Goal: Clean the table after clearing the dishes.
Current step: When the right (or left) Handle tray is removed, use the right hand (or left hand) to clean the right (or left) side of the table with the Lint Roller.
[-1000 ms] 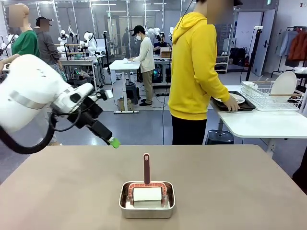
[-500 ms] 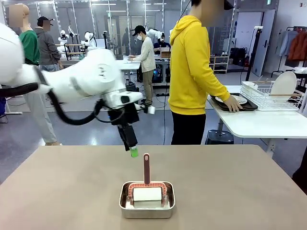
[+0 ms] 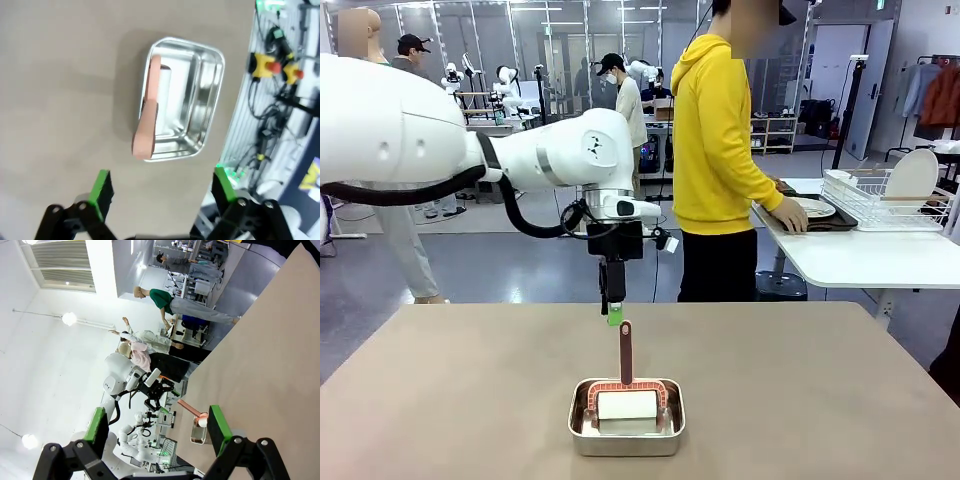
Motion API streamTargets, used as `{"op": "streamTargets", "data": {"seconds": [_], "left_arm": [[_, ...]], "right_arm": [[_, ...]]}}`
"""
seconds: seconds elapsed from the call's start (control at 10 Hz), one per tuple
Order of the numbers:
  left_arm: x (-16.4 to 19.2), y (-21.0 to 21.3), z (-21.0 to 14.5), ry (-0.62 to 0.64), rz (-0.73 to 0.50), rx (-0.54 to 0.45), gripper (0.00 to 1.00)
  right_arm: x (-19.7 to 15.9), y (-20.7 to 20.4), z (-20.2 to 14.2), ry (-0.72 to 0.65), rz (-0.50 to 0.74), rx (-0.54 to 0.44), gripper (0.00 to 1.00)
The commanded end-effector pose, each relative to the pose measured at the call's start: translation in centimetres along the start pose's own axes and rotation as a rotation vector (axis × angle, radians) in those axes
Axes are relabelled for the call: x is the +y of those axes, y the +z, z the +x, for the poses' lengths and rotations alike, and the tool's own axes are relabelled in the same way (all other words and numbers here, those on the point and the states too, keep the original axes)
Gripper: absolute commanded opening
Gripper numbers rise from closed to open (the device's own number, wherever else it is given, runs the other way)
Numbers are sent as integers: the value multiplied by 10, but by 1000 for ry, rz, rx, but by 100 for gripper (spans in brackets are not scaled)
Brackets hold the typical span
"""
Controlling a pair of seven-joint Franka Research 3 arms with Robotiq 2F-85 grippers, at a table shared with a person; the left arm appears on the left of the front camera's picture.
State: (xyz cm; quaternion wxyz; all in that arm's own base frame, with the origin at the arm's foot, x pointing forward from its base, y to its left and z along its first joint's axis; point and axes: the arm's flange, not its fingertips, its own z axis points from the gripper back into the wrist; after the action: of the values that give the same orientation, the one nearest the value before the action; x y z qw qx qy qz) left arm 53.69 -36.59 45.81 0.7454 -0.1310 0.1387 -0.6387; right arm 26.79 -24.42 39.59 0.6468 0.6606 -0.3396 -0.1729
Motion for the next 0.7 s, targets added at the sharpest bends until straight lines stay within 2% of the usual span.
{"op": "streamTargets", "data": {"seconds": [0.0,0.3,0.4,0.6], "left_arm": [[8,3,13,-97,20,38,100],[11,-24,15,-40,91,17,100],[12,-32,13,-19,78,1,100],[3,-49,14,-60,47,-24,100]], "right_arm": [[3,1,-3,6,6,5,100],[3,1,-3,6,6,5,100],[3,1,-3,6,6,5,100],[3,1,-3,6,6,5,100]]}}
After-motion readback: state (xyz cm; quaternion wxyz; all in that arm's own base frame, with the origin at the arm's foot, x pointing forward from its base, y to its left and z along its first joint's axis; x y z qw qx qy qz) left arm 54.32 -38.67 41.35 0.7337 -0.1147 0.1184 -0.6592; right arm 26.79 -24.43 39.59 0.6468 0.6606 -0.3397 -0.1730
